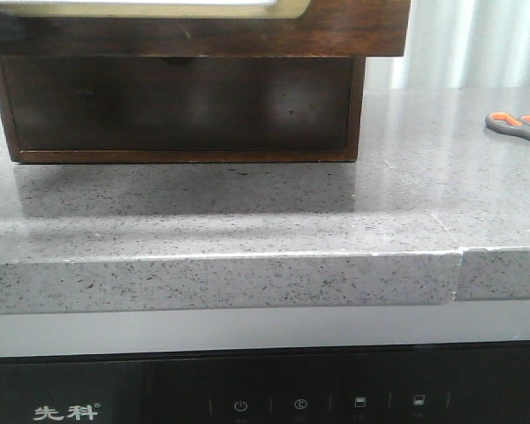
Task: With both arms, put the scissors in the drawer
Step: 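Pull the drawer open toward the robot with the left gripper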
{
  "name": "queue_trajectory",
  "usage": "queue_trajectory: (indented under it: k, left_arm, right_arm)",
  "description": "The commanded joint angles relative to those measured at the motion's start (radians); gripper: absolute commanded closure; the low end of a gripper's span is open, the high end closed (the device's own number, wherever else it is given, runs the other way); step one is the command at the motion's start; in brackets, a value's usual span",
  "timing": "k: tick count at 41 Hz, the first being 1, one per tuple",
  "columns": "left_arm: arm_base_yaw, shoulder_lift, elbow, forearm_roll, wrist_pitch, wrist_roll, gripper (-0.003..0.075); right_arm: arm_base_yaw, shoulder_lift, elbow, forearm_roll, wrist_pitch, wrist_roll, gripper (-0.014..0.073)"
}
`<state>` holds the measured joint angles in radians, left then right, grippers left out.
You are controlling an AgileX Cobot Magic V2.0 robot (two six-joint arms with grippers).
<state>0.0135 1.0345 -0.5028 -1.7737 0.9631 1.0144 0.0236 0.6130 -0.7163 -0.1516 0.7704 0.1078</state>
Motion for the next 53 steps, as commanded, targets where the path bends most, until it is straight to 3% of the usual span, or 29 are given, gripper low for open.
queue_trajectory:
  k: [1,6,17,24,30,38,41,46,53]
  left_arm:
    - [-0.005,-0.023,-0.028,-0.079,0.046,0.03,0.0295]
    - [-0.005,-0.023,-0.028,-0.03,0.009,0.03,0.0224]
    - [-0.001,-0.076,-0.028,0.177,-0.024,-0.015,0.0225]
    - [0.036,-0.218,-0.028,0.327,-0.065,-0.079,0.0226]
    - [0.08,-0.373,-0.063,0.654,-0.12,-0.291,0.0226]
    - [0.133,-0.512,-0.239,1.321,-0.093,-0.672,0.0226]
    - [0.133,-0.526,-0.298,1.483,-0.067,-0.757,0.0226]
    - [0.065,-0.531,-0.36,1.533,-0.072,-0.764,0.0226]
    - [-0.197,-0.531,-0.367,1.622,-0.122,-0.761,0.0226]
  right_arm:
    - [0.0,0.007,-0.031,-0.022,-0.072,-0.001,-0.0003]
    - [0.0,0.007,-0.031,-0.022,-0.072,-0.001,-0.0003]
    - [0.0,0.007,-0.031,-0.022,-0.072,-0.001,-0.0003]
    - [0.0,0.007,-0.031,-0.022,-0.072,-0.001,-0.0003]
    - [0.0,0.007,-0.031,-0.022,-0.072,-0.001,-0.0003]
    - [0.0,0.007,-0.031,-0.022,-0.072,-0.001,-0.0003]
    - [0.0,0.007,-0.031,-0.022,-0.072,-0.001,-0.0003]
    - [0.0,0.007,-0.031,-0.022,-0.073,-0.001,-0.0003]
    - [0.0,0.007,-0.031,-0.022,-0.072,-0.001,-0.0003]
